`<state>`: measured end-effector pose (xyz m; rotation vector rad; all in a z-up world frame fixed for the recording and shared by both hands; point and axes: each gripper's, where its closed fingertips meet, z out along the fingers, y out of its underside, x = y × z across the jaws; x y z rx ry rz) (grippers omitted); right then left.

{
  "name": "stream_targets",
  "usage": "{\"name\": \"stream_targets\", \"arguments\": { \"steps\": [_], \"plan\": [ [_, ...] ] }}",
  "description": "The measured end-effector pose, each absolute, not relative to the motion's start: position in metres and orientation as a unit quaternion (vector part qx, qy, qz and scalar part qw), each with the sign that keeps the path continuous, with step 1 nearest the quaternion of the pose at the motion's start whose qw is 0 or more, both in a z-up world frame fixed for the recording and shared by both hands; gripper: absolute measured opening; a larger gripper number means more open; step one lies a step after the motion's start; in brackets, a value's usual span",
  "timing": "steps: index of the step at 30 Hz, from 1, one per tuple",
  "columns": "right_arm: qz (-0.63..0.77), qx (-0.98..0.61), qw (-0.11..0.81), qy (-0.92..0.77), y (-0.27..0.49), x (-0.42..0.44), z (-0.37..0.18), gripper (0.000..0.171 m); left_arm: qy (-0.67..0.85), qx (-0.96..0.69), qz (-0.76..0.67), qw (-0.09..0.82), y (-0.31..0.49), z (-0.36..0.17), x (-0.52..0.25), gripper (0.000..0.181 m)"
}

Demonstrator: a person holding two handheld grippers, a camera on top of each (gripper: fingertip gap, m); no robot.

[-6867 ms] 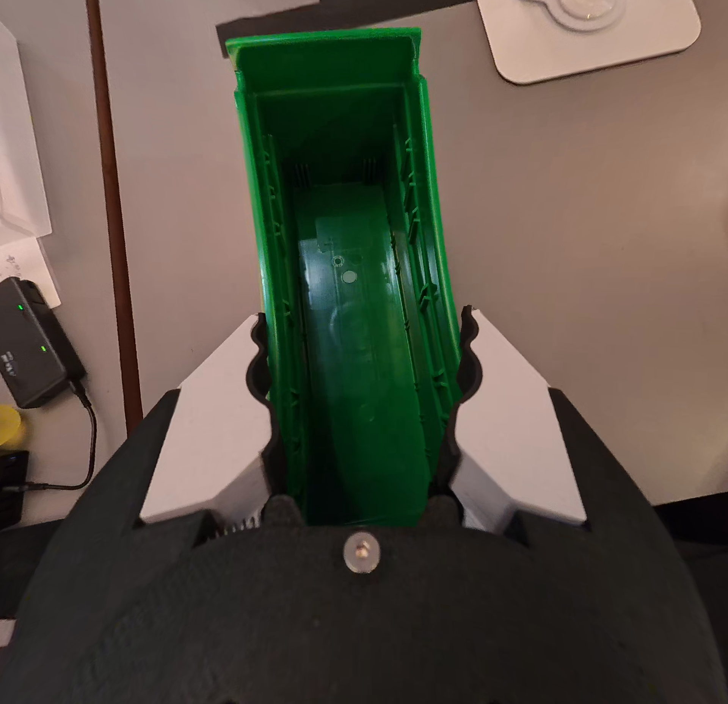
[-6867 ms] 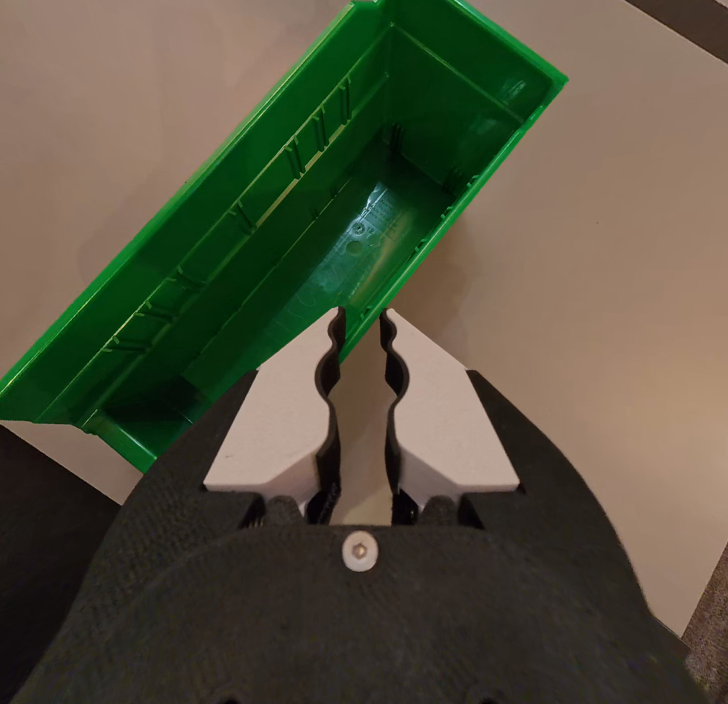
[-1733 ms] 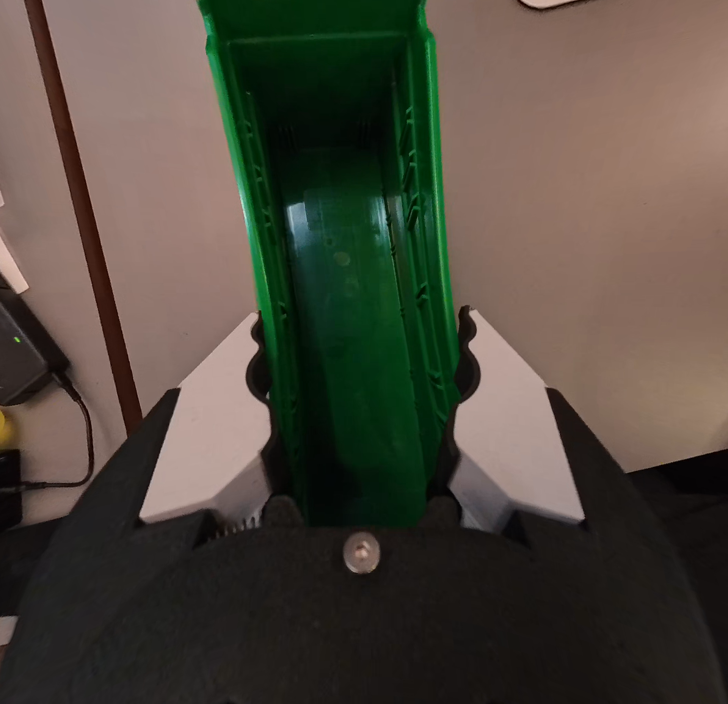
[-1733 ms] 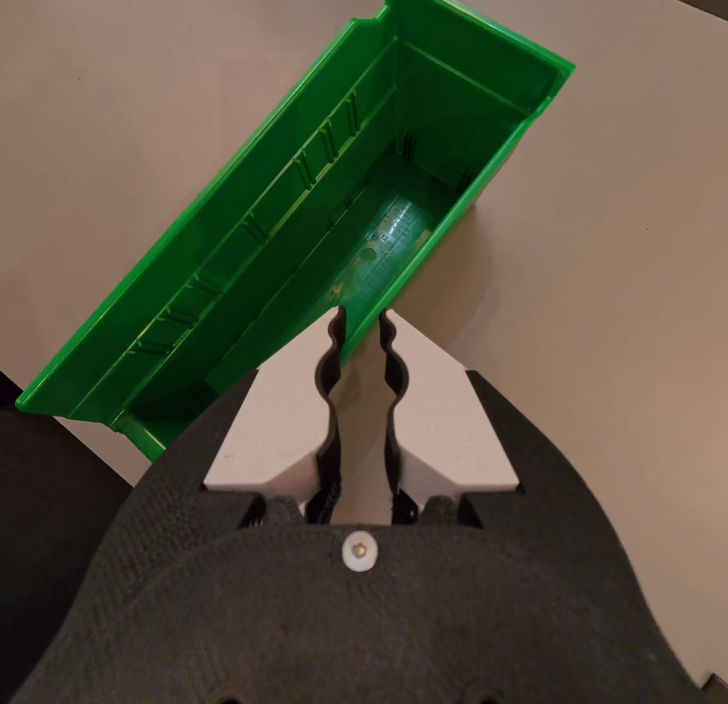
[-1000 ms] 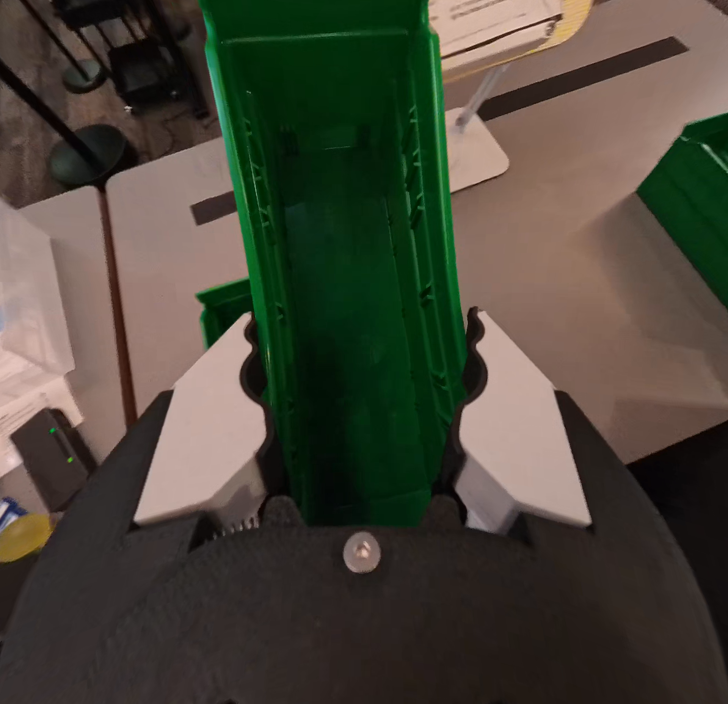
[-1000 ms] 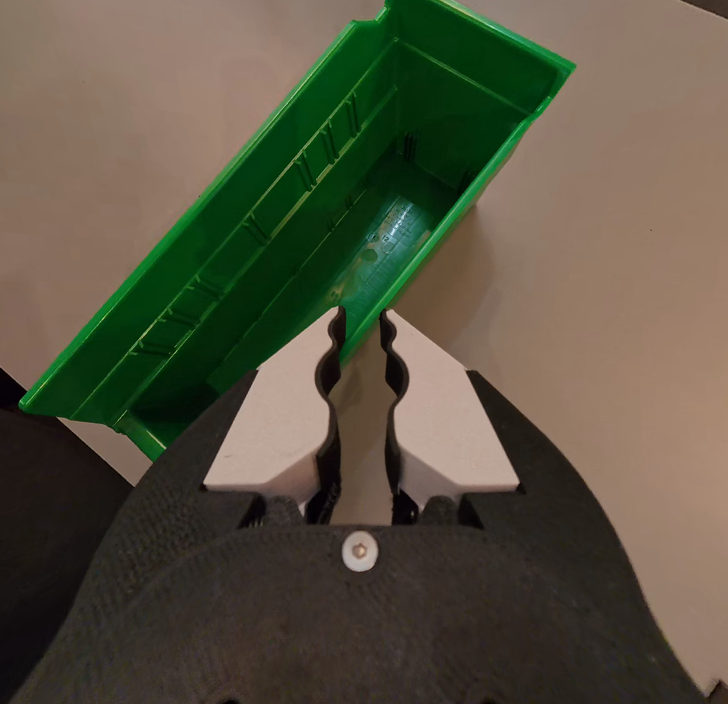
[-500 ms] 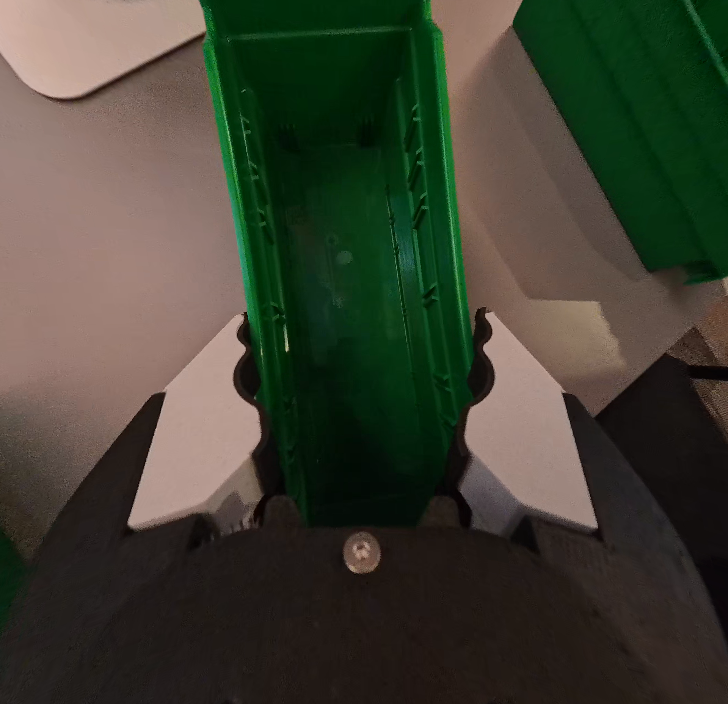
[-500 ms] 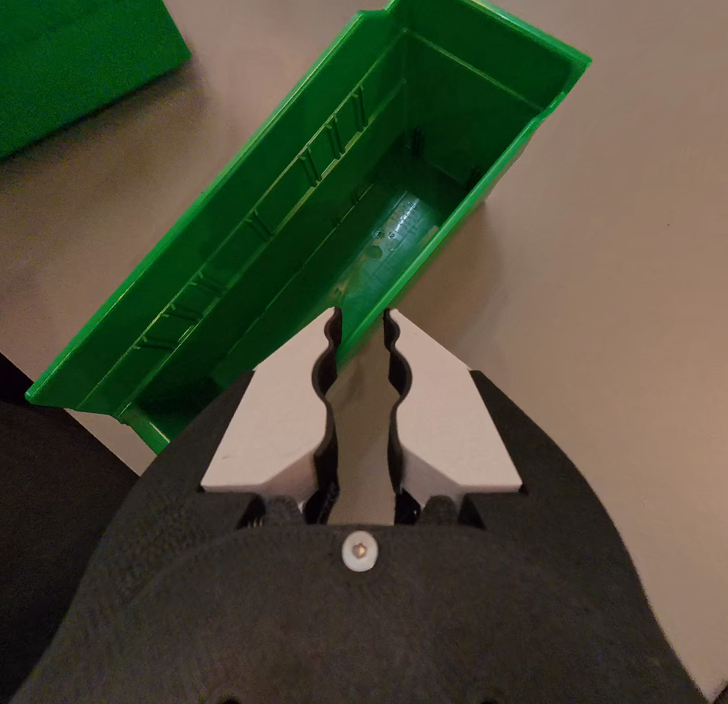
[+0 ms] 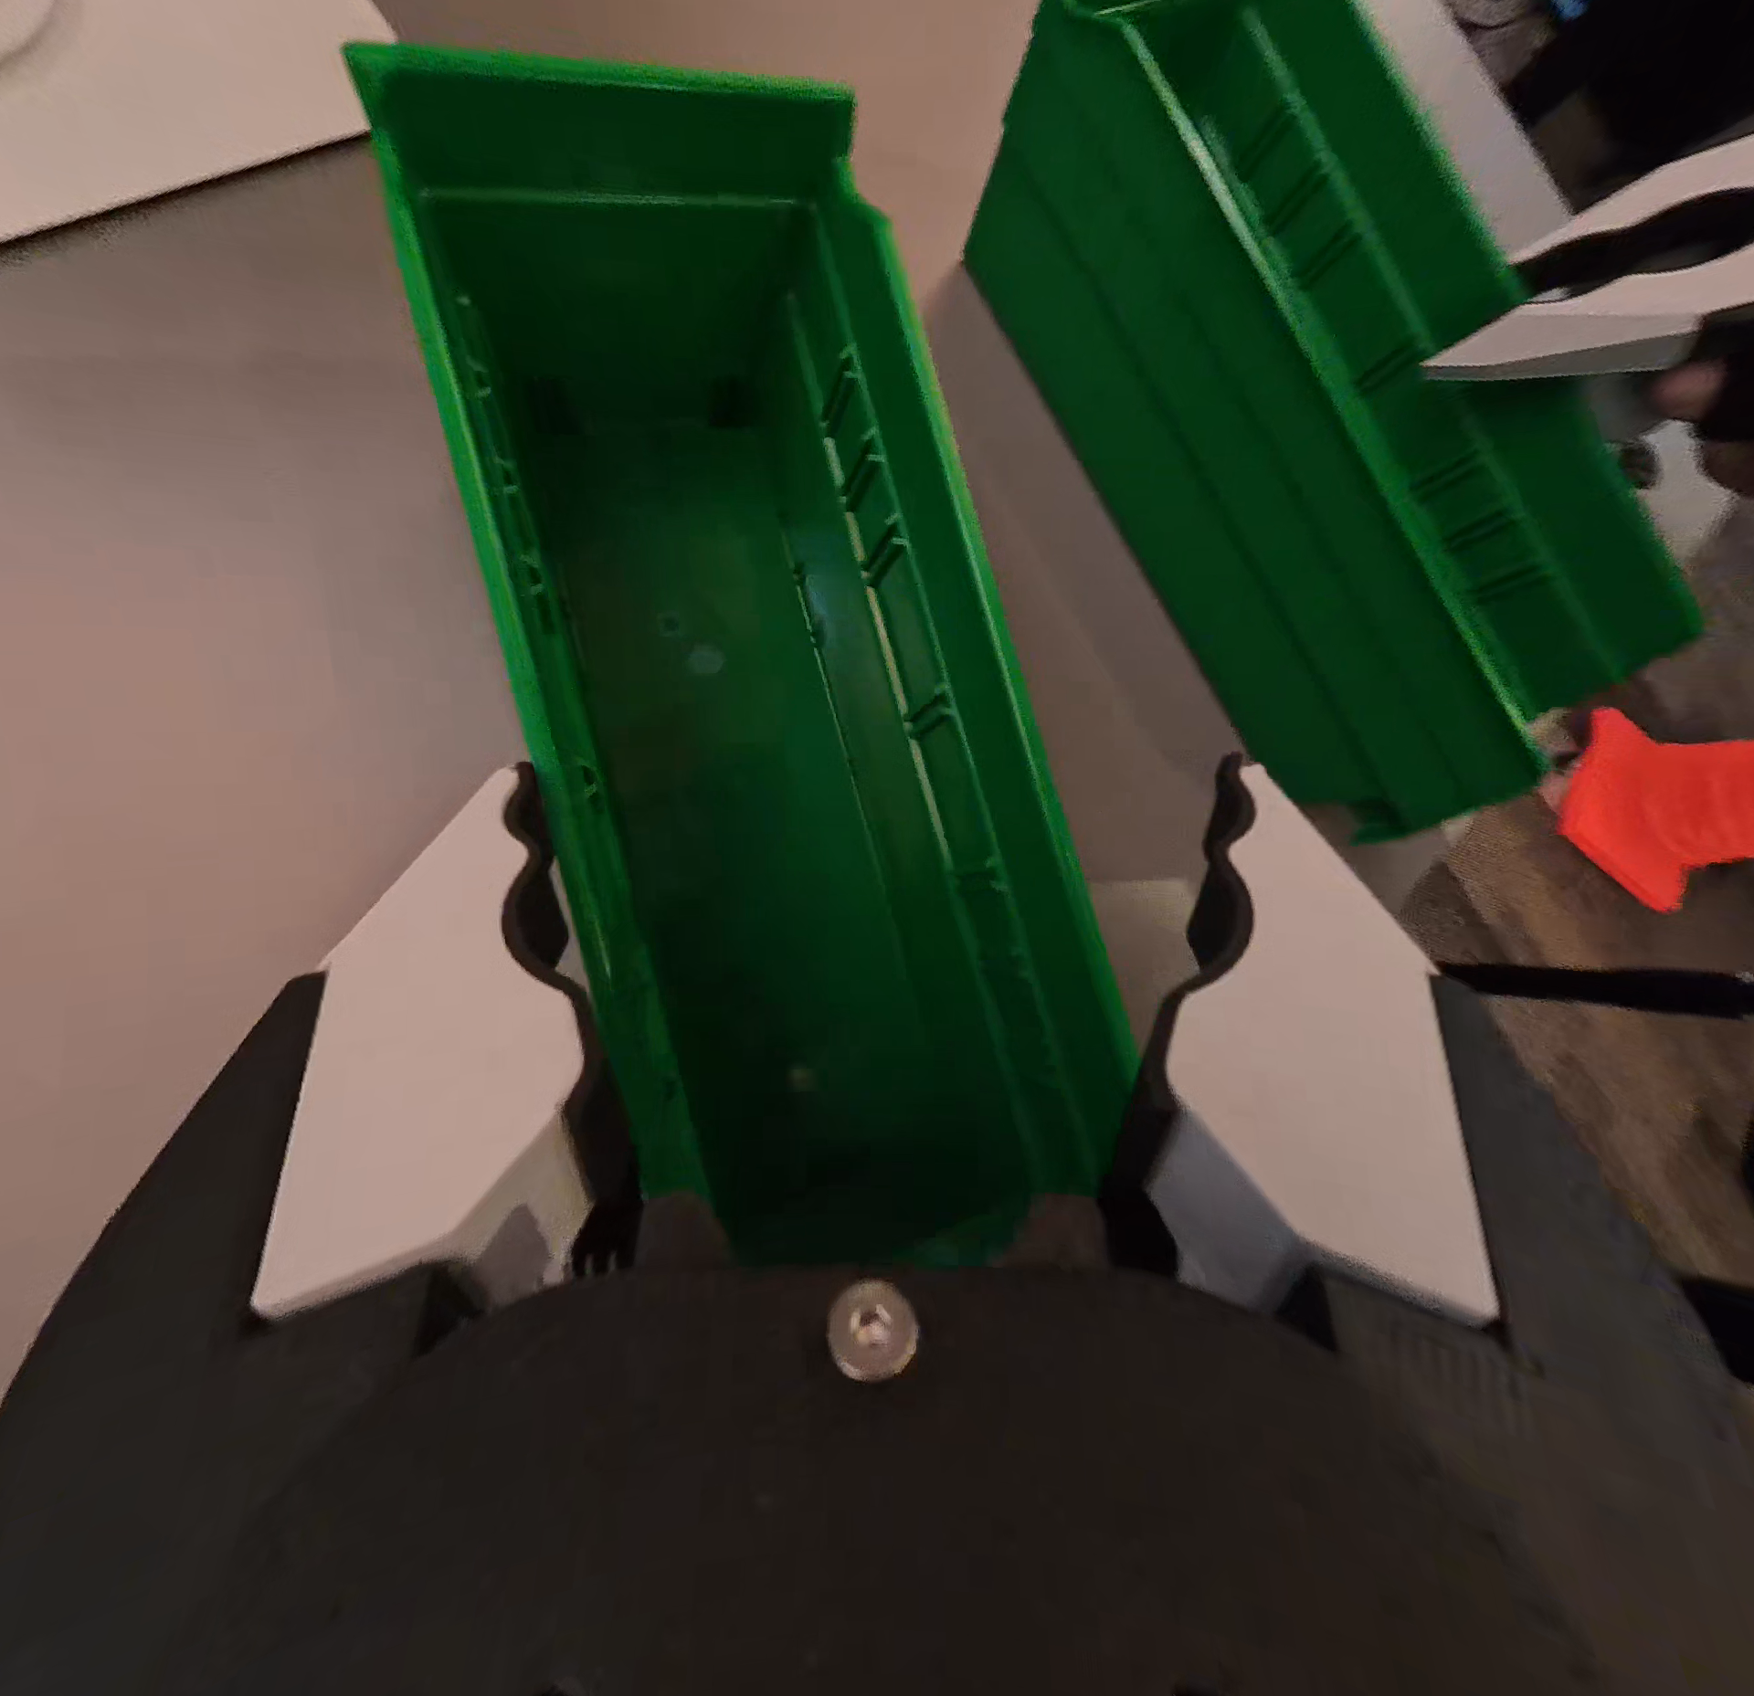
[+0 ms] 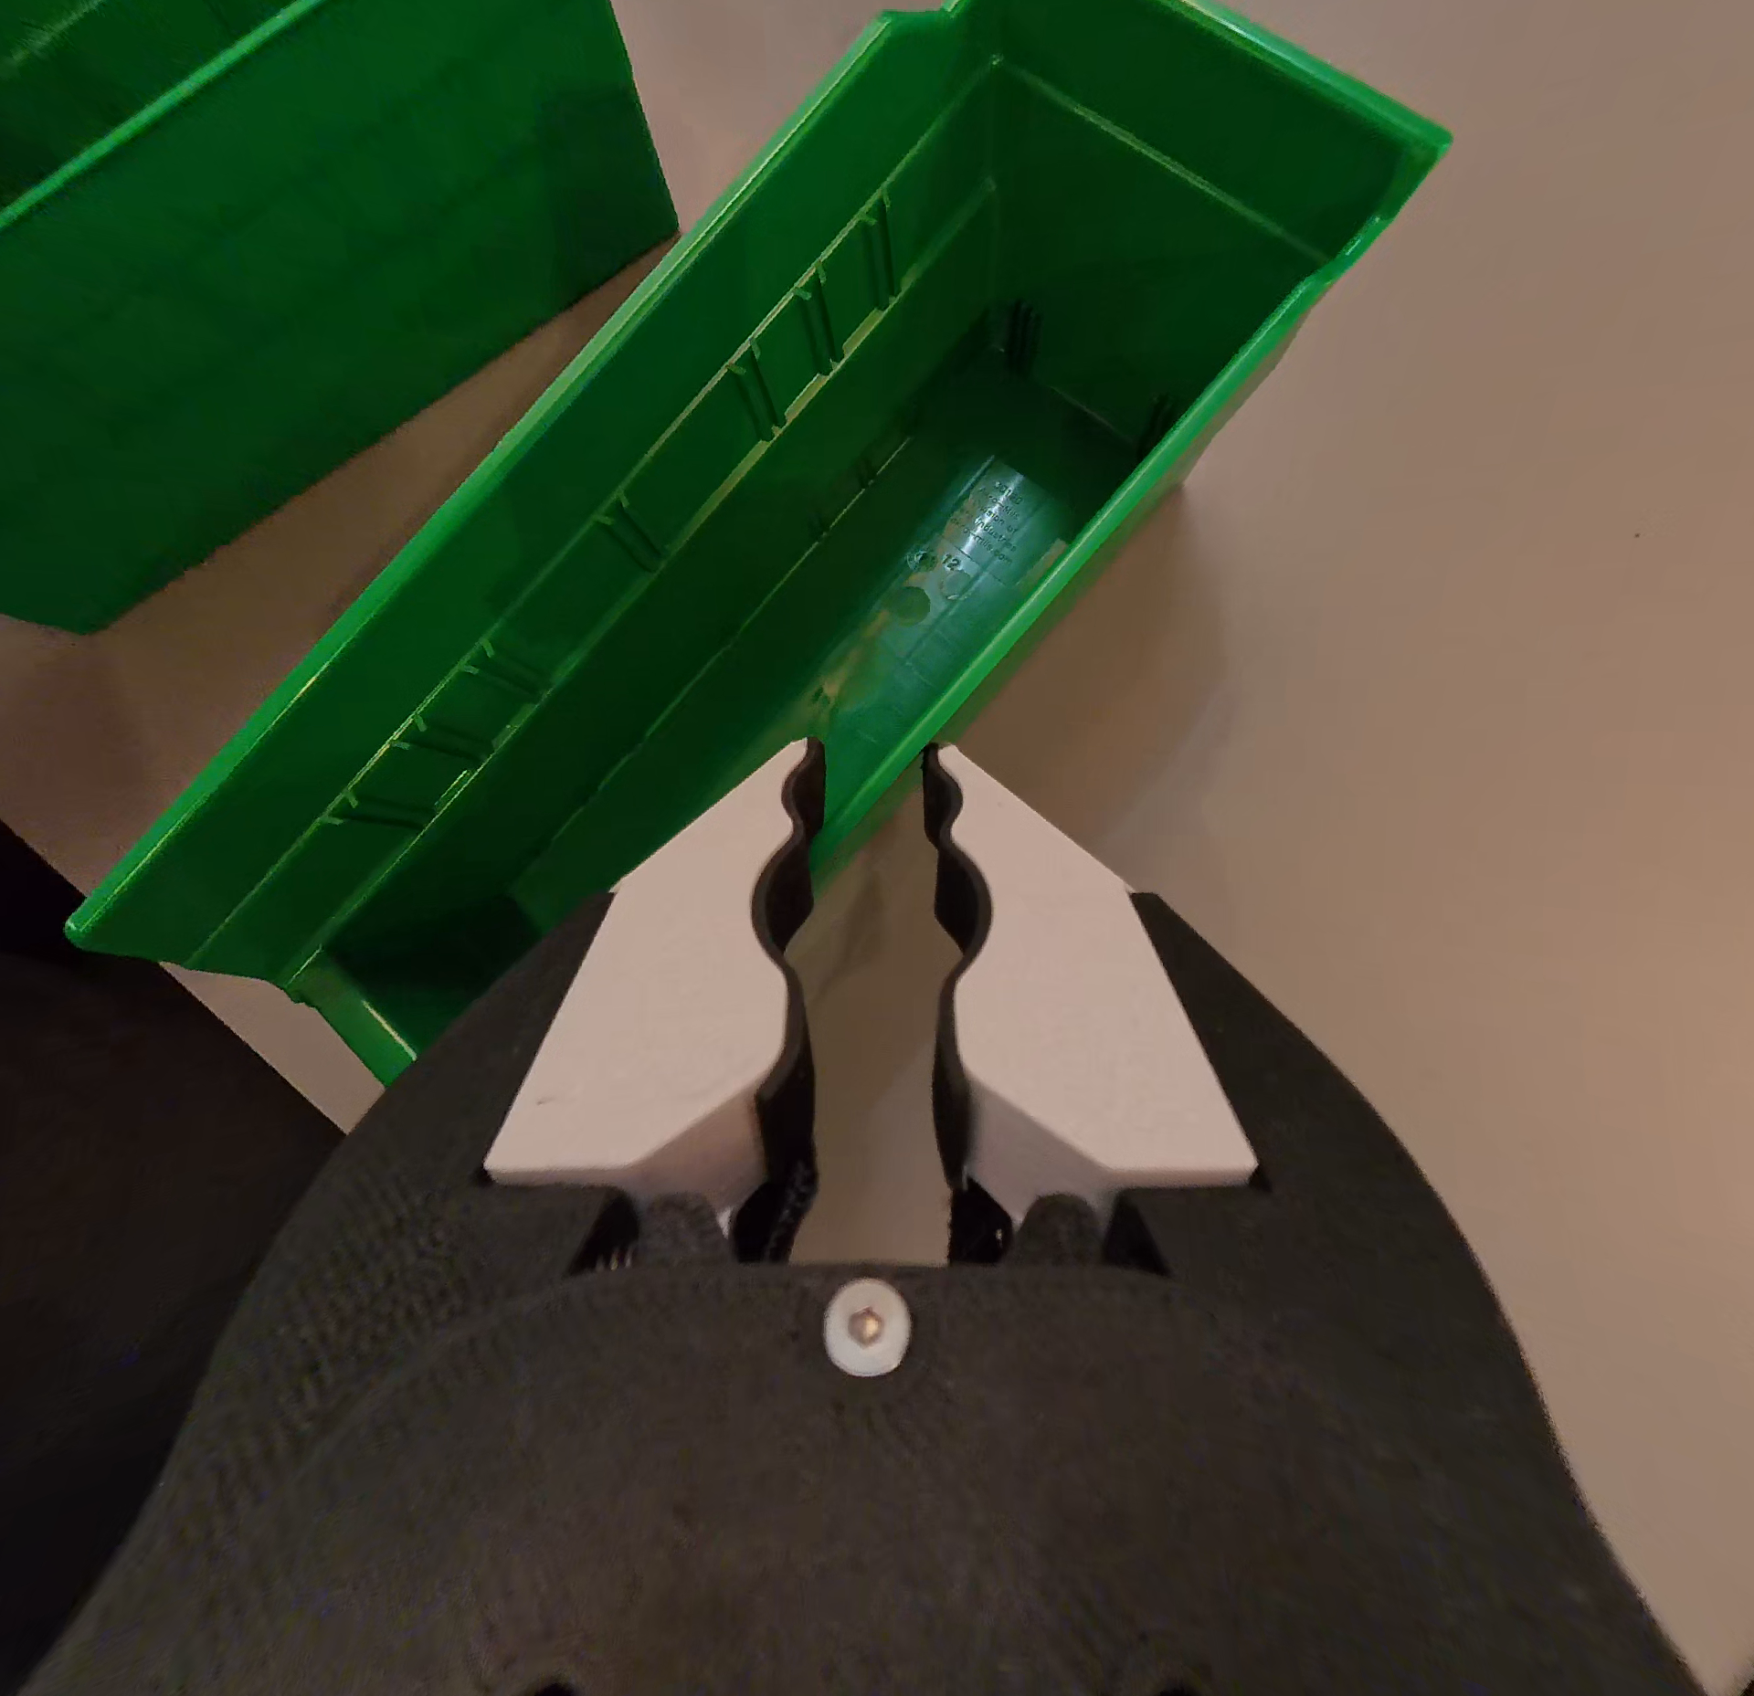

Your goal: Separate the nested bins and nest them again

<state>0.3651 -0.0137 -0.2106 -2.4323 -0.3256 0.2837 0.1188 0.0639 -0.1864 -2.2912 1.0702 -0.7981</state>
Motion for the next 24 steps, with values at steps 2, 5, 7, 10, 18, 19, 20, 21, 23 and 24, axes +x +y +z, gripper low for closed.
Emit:
{"name": "stream_targets", "arguments": {
  "steps": [2, 5, 7, 10, 18, 19, 20, 21, 23, 24],
  "plan": [
    [0.109, -0.93, 0.329, -0.126, -0.014, 0.365, -0.211, 0.019, 0.392, -0.83, -0.319, 0.238, 0.063, -0.174, 0.103, 0.119],
    [0.114, -0.929, 0.329, -0.128, -0.013, 0.364, -0.211, 0.02, 0.371, -0.832, -0.348, 0.221, 0.079, -0.169, 0.067, 0.097],
    [0.117, -0.928, 0.33, -0.128, -0.012, 0.363, -0.211, 0.02, 0.348, -0.834, -0.387, 0.186, 0.085, -0.174, 0.052, 0.099],
    [0.117, -0.928, 0.331, -0.128, -0.011, 0.361, -0.211, 0.02, 0.354, -0.838, -0.394, 0.128, 0.077, -0.197, 0.049, 0.103],
    [0.113, -0.929, 0.327, -0.129, -0.013, 0.361, -0.211, 0.019, 0.34, -0.841, -0.405, 0.112, 0.05, -0.222, 0.097, 0.079],
    [0.112, -0.929, 0.327, -0.13, -0.013, 0.361, -0.211, 0.019, 0.324, -0.841, -0.419, 0.11, 0.046, -0.221, 0.104, 0.078],
    [0.111, -0.93, 0.325, -0.131, -0.014, 0.362, -0.212, 0.018, 0.313, -0.842, -0.427, 0.103, 0.042, -0.222, 0.11, 0.074],
    [0.108, -0.931, 0.323, -0.132, -0.015, 0.363, -0.212, 0.018, 0.315, -0.839, -0.434, 0.096, 0.036, -0.222, 0.116, 0.073],
    [0.103, -0.932, 0.319, -0.134, -0.016, 0.366, -0.213, 0.017, 0.309, -0.835, -0.445, 0.098, 0.028, -0.223, 0.128, 0.073],
    [0.1, -0.933, 0.317, -0.134, -0.017, 0.368, -0.213, 0.017, 0.301, -0.831, -0.456, 0.1, 0.025, -0.222, 0.135, 0.076]
  ]
}}
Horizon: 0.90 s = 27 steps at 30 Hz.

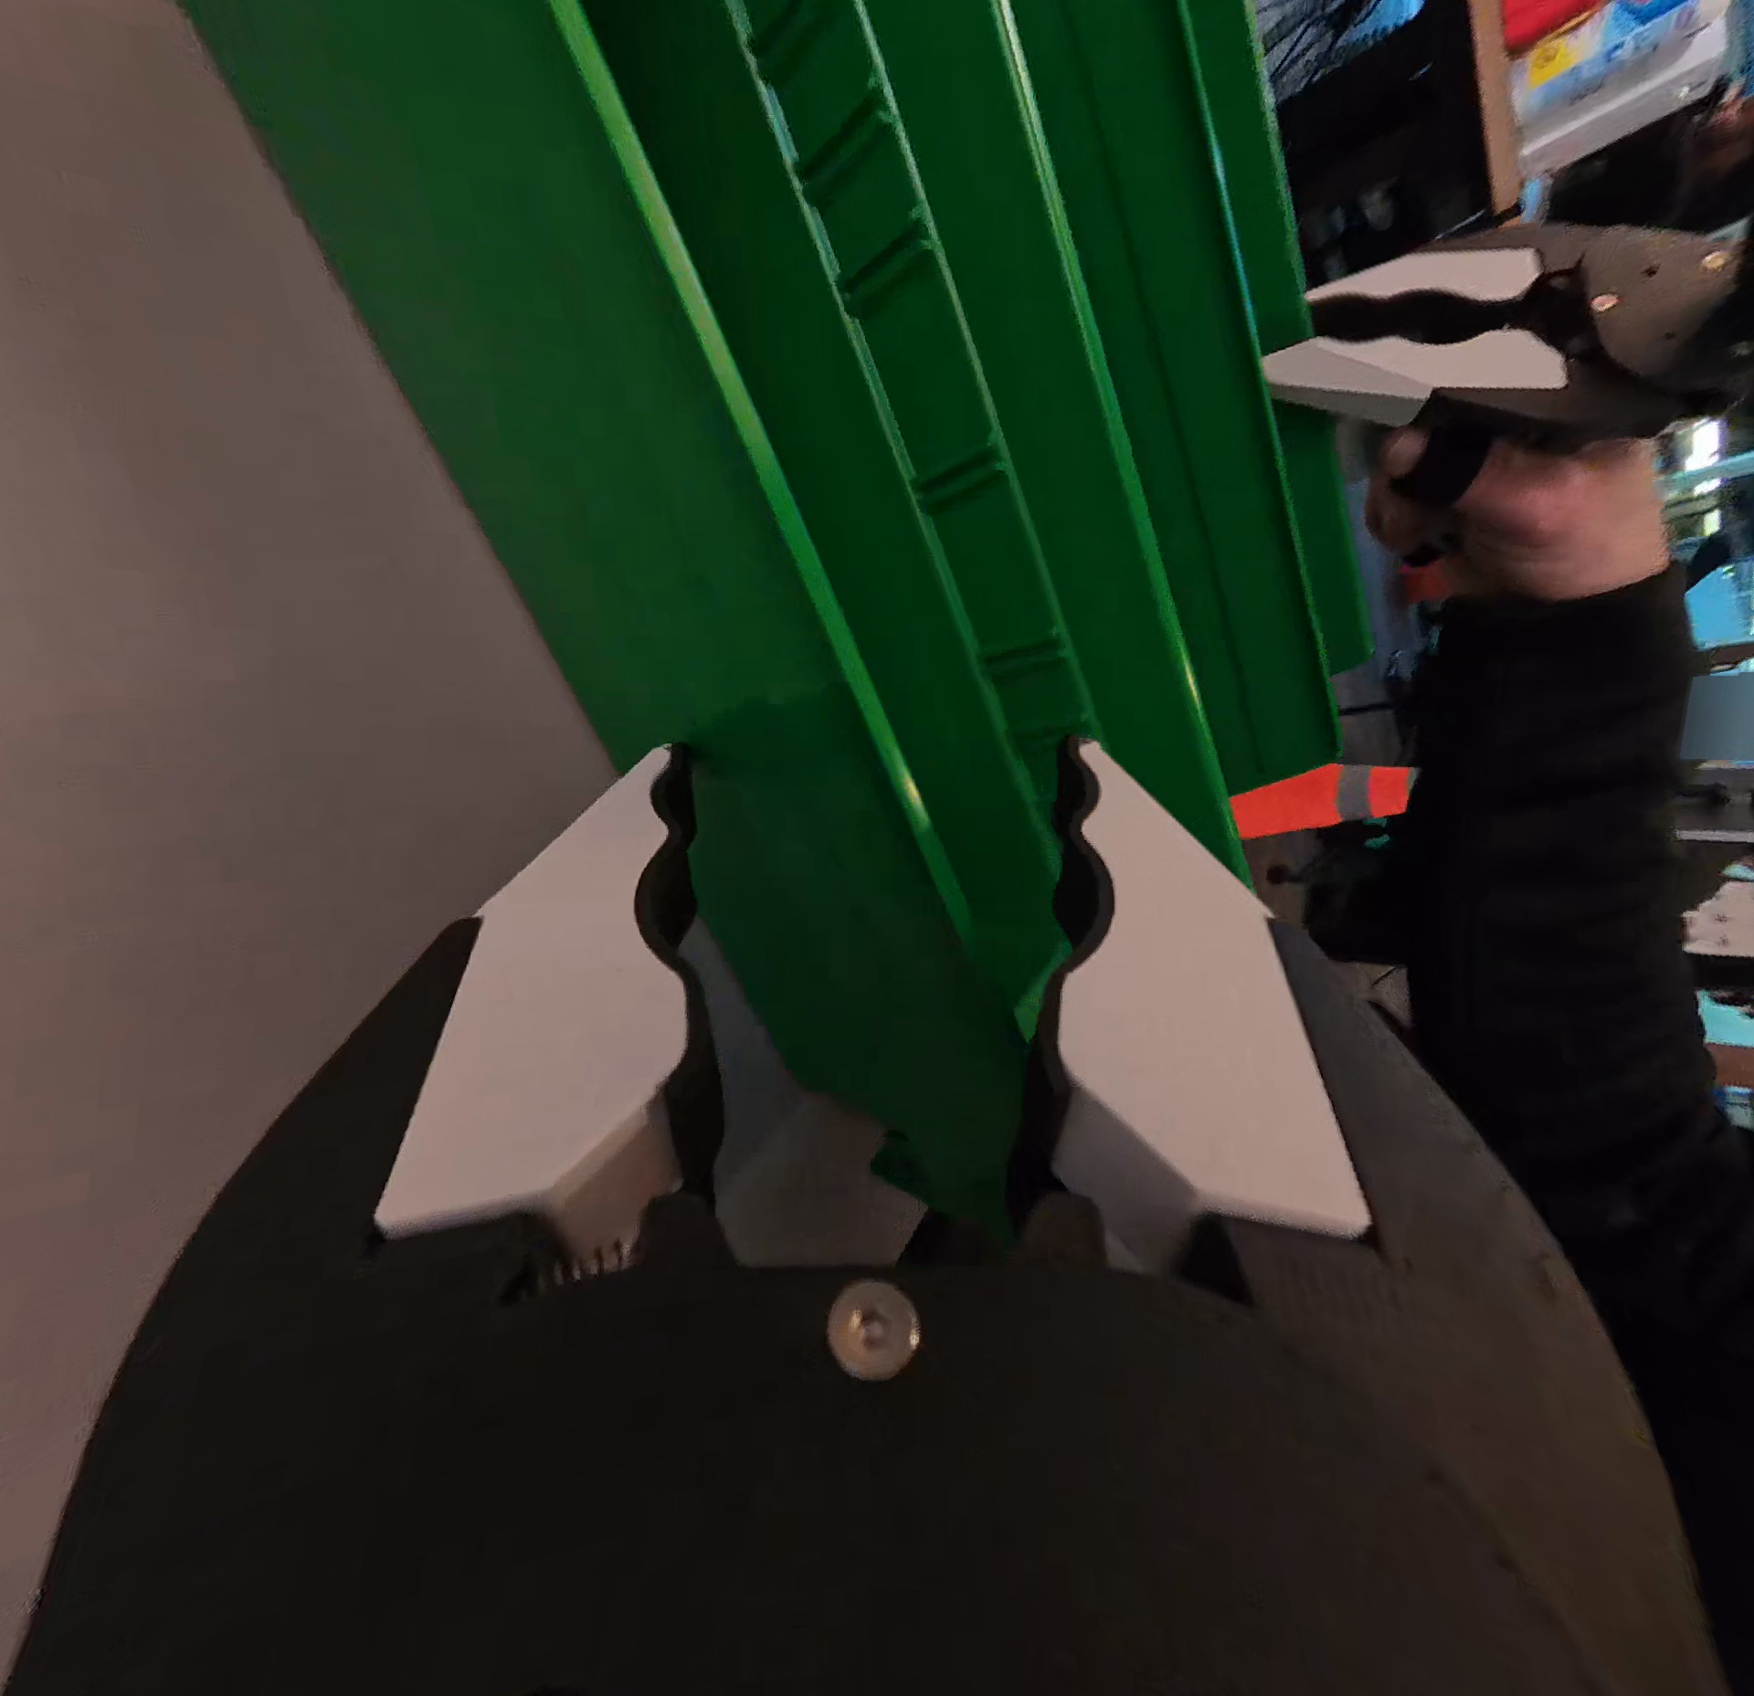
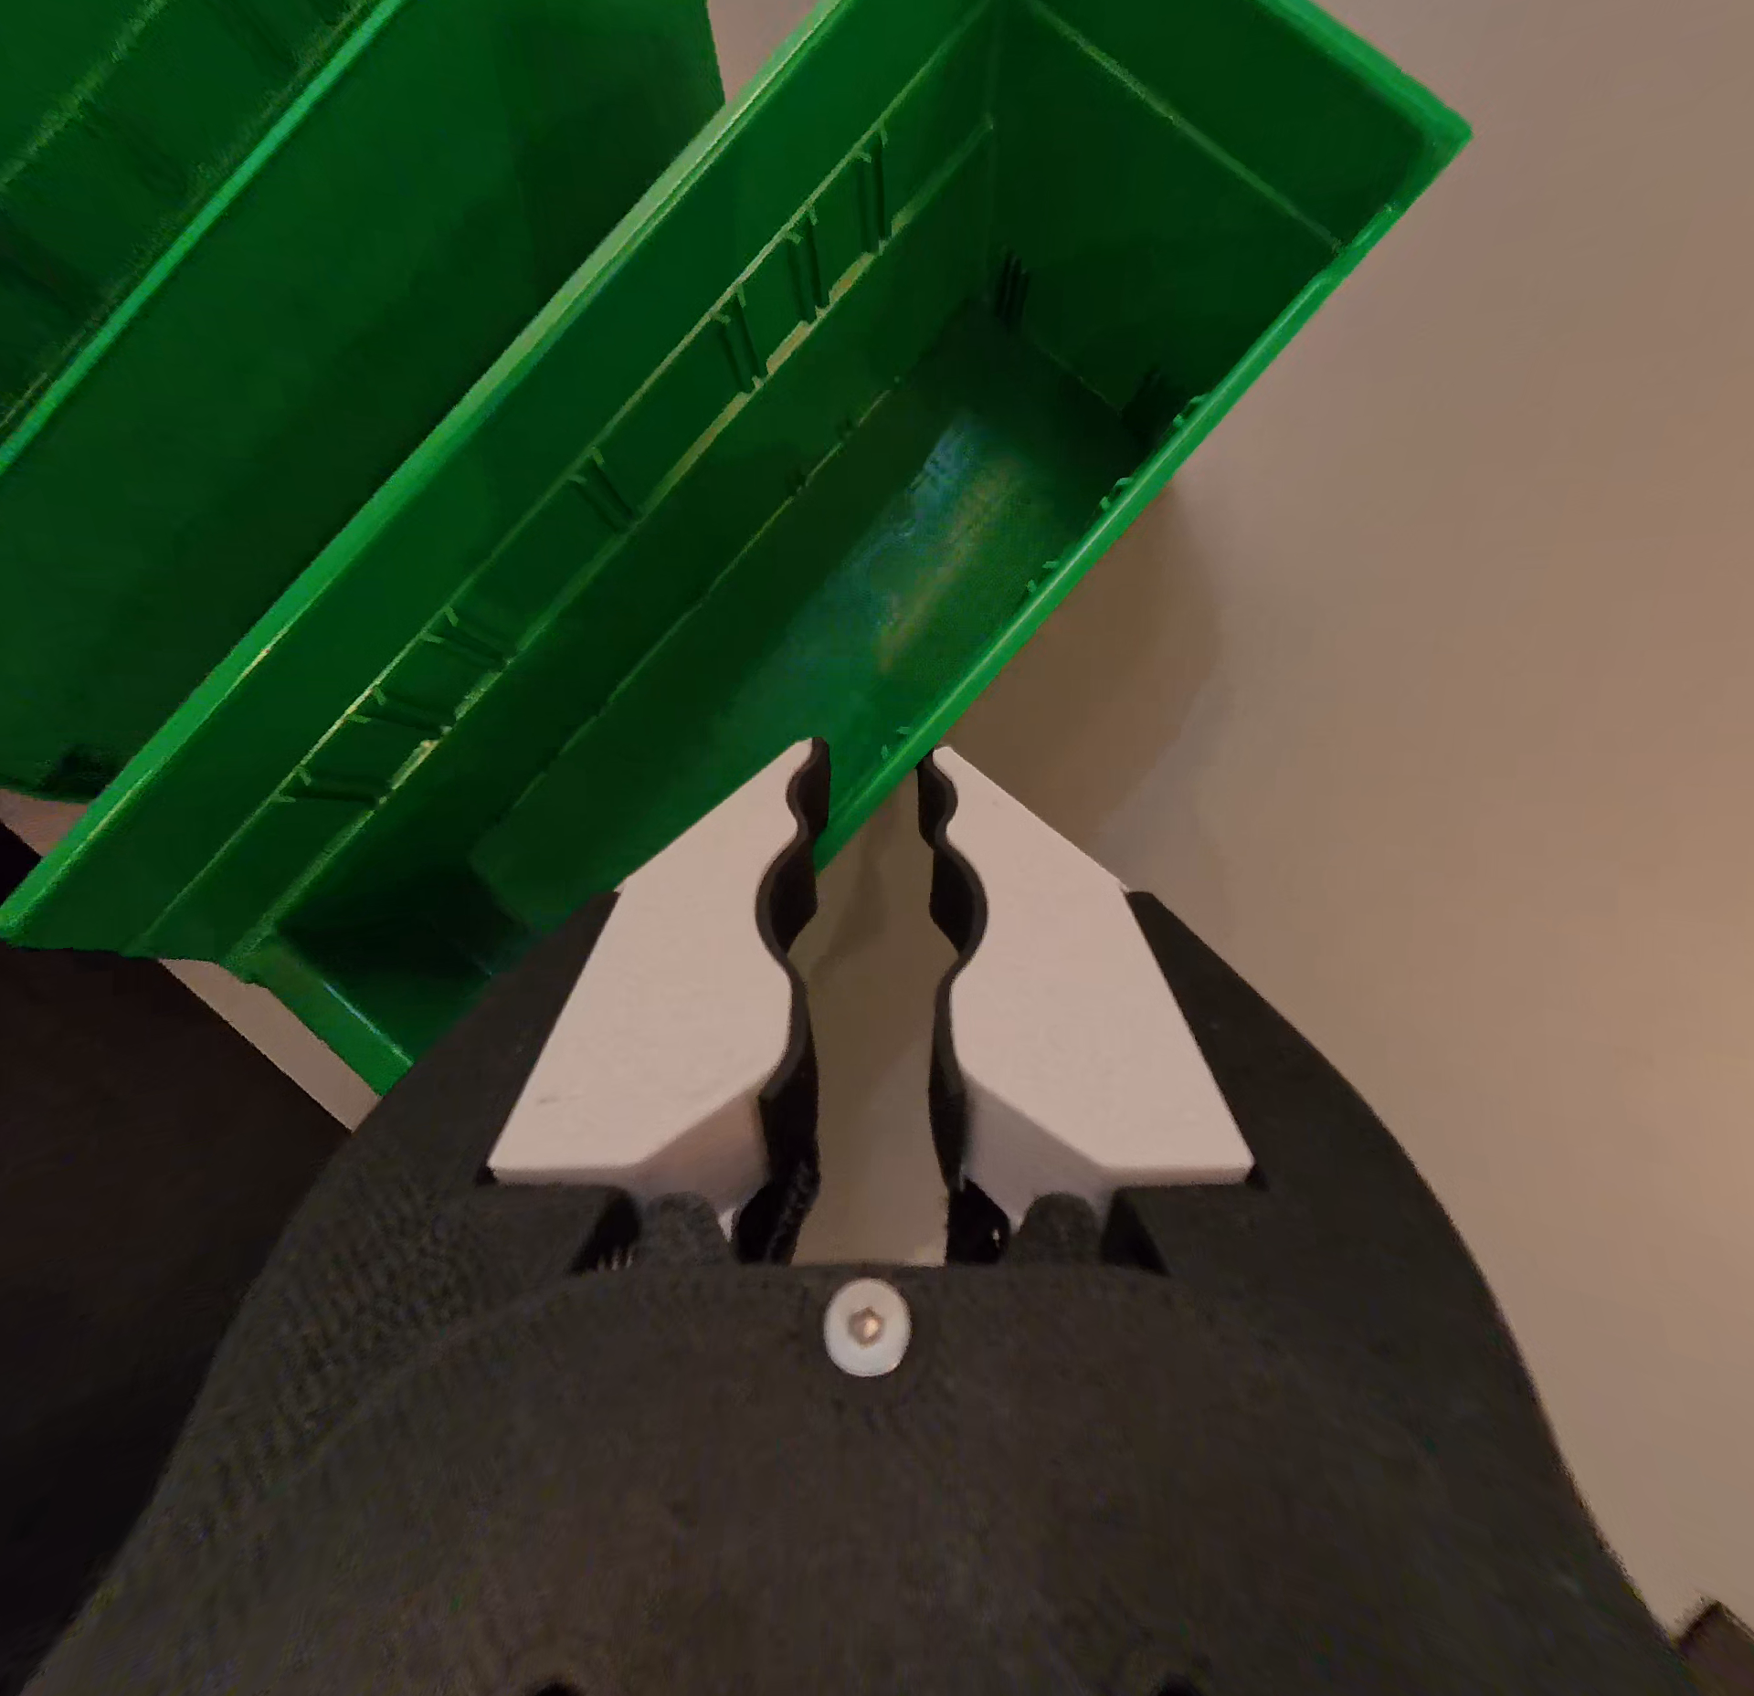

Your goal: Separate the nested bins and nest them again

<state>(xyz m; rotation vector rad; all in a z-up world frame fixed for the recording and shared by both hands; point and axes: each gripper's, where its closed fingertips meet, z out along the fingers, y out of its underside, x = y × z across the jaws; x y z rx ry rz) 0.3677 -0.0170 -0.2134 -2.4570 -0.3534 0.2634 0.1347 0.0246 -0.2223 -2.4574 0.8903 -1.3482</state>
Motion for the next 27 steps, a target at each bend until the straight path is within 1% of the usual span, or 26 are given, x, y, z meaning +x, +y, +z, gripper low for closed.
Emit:
{"name": "stream_targets", "arguments": {
  "steps": [7, 9, 12, 15, 17, 19, 20, 21, 24, 25, 26, 27],
  "plan": [
    [0.09, -0.934, 0.318, -0.135, -0.019, 0.374, -0.215, 0.017, 0.302, -0.814, -0.483, 0.113, 0.02, -0.218, 0.154, 0.083],
    [0.082, -0.933, 0.32, -0.143, -0.017, 0.372, -0.214, 0.017, 0.307, -0.815, -0.476, 0.122, 0.022, -0.215, 0.151, 0.088],
    [0.063, -0.93, 0.327, -0.153, -0.011, 0.37, -0.211, 0.017, 0.323, -0.814, -0.457, 0.159, 0.03, -0.201, 0.138, 0.093],
    [0.037, -0.929, 0.332, -0.159, -0.007, 0.373, -0.209, 0.02, 0.351, -0.814, -0.41, 0.213, 0.046, -0.177, 0.107, 0.098],
    [0.025, -0.925, 0.343, -0.161, -0.005, 0.374, -0.207, 0.024, 0.368, -0.821, -0.353, 0.257, 0.065, -0.157, 0.071, 0.101],
    [0.03, -0.924, 0.347, -0.155, -0.004, 0.375, -0.206, 0.025, 0.387, -0.844, -0.244, 0.281, 0.092, -0.147, 0.014, 0.116],
    [0.03, -0.925, 0.347, -0.153, -0.004, 0.375, -0.206, 0.025, 0.39, -0.855, -0.17, 0.296, 0.11, -0.144, -0.023, 0.12],
    [0.03, -0.926, 0.345, -0.152, -0.005, 0.376, -0.206, 0.025, 0.377, -0.868, -0.109, 0.306, 0.129, -0.141, -0.062, 0.128],
    [0.032, -0.927, 0.343, -0.151, -0.004, 0.375, -0.208, 0.024, 0.296, -0.899, -0.056, 0.318, 0.168, -0.125, -0.159, 0.132],
    [0.032, -0.927, 0.343, -0.15, -0.004, 0.374, -0.208, 0.023, 0.269, -0.912, -0.047, 0.306, 0.176, -0.127, -0.188, 0.134],
    [0.032, -0.927, 0.342, -0.15, -0.004, 0.374, -0.208, 0.022, 0.244, -0.927, -0.048, 0.279, 0.178, -0.135, -0.212, 0.141],
    [0.031, -0.927, 0.341, -0.151, -0.004, 0.373, -0.208, 0.021, 0.228, -0.938, -0.044, 0.257, 0.181, -0.145, -0.233, 0.144]
  ]
}}
